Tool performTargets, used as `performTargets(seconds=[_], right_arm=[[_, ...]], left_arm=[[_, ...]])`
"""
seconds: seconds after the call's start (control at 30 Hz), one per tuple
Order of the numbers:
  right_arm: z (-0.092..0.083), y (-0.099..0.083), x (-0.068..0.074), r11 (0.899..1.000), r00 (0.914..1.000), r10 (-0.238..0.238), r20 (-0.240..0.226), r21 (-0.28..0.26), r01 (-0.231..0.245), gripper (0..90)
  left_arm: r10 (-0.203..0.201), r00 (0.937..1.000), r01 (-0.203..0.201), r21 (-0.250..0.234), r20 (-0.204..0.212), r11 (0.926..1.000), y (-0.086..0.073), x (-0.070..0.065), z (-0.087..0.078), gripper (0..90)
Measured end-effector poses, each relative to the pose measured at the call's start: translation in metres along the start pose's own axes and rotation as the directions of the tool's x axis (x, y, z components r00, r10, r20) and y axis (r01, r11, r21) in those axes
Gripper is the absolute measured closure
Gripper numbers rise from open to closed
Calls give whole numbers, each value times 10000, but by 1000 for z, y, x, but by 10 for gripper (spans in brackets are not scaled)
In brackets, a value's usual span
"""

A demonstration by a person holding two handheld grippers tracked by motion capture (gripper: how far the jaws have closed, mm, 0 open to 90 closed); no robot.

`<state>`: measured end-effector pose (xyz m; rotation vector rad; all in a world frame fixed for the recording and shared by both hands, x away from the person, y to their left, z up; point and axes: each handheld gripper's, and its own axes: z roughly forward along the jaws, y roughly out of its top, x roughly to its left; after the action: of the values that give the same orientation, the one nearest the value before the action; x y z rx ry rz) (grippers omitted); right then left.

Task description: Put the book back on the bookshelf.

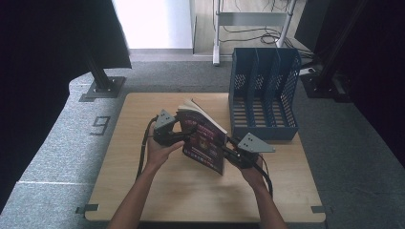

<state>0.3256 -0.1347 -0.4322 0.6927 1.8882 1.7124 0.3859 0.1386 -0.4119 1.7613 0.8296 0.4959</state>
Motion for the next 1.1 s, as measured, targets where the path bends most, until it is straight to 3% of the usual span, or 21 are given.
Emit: performTargets(seconds=[0.2,0.43,0.5,0.63,0.9,1.1], right_arm=[[10,0,1,9988,9990,-312,322,378,300,783],[8,1,5,9984,9989,-459,47,333,458,764],[12,2,3,9982,9992,-344,-189,477,353,726],[21,3,0,9976,9995,-226,-207,643,239,728],[27,5,1,9967,9997,-50,222,810,31,805],[26,5,1,9966,9995,187,271,800,-208,812]], left_arm=[[26,10000,-26,86,-24,10000,0,1,-1,238],[51,10000,-51,53,63,10000,2,2,-1,242],[75,9999,-76,44,87,10000,2,1,-1,250],[79,9999,-79,30,136,10000,2,1,-2,254],[39,9999,-39,28,122,10000,1,0,-6,264],[110,9998,-109,100,-166,9999,-2,-2,-9,259]])
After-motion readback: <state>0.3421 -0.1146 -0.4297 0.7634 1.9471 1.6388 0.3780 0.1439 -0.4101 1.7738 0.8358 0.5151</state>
